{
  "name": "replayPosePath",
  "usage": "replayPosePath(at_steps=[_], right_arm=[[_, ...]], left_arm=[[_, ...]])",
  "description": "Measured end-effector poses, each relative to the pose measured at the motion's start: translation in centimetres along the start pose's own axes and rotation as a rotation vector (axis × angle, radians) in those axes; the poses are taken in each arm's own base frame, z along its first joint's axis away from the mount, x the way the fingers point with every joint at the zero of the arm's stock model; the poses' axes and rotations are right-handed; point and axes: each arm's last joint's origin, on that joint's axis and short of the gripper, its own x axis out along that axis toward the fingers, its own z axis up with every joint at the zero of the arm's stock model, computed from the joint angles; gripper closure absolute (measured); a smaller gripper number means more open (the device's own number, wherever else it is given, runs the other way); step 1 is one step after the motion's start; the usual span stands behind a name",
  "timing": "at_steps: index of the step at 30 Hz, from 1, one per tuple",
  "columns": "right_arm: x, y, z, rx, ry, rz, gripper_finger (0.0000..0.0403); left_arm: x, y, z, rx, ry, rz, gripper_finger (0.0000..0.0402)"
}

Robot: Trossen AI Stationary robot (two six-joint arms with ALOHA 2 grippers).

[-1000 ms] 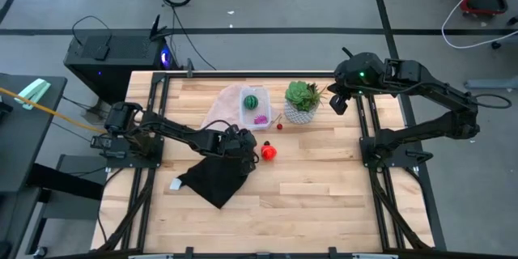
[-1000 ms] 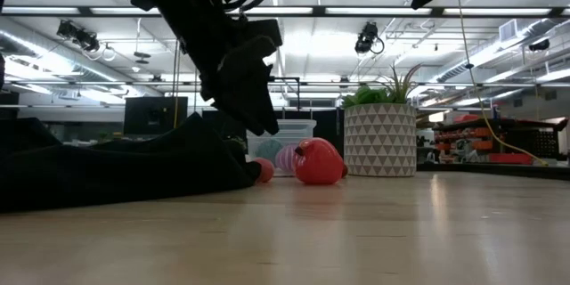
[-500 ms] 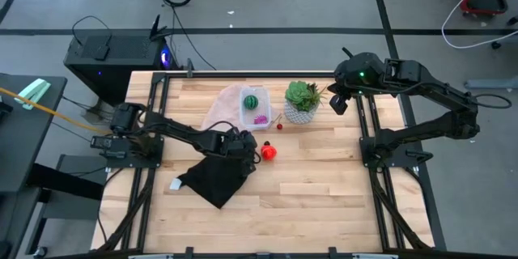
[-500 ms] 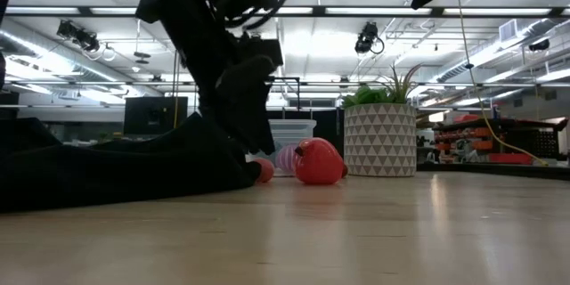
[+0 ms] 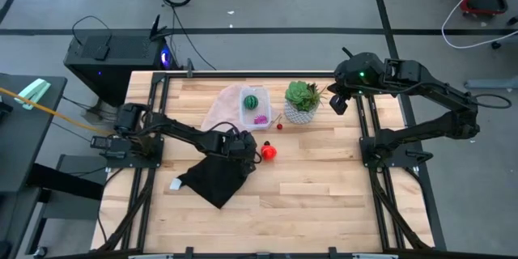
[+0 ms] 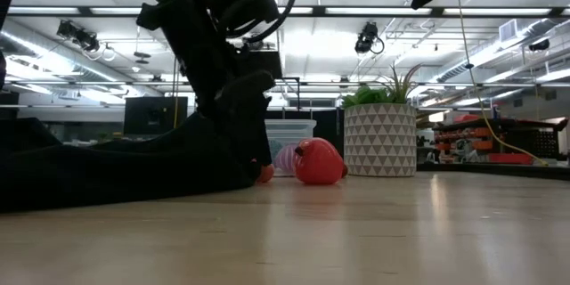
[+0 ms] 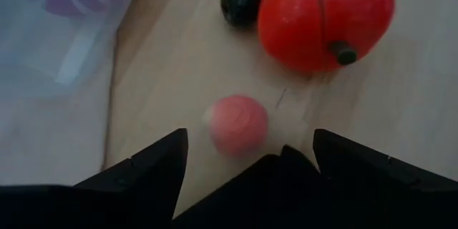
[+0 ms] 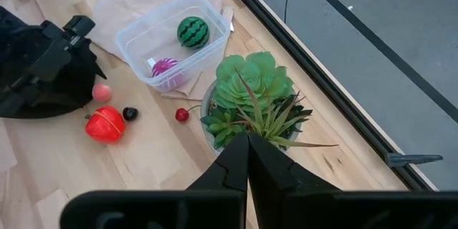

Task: Pick and placing Produce into tupperware
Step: Put the peach into the transparent bin

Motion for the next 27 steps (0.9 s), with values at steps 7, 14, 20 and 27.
replayPosePath(at_steps=[7, 14, 20, 27], right_arm=[[0.01, 0.01, 0.00, 0.001, 0.001, 0.003, 0.0387], [0.00, 0.01, 0.00, 0.003, 0.001, 0.003, 0.0387], [0.01, 0.01, 0.00, 0.004, 0.001, 0.003, 0.0387], [0.01, 0.01, 0.00, 0.015, 0.001, 0.003, 0.0387]], left_arm=[[0.82, -0.11, -0.23, -0.006, 0.003, 0.004, 0.0101], [0.82, -0.11, -0.23, -0.002, 0.004, 0.005, 0.0107], [0.85, 0.00, -0.18, -0.004, 0.004, 0.007, 0.0133], [0.86, 0.00, -0.17, -0.004, 0.003, 0.007, 0.0173]])
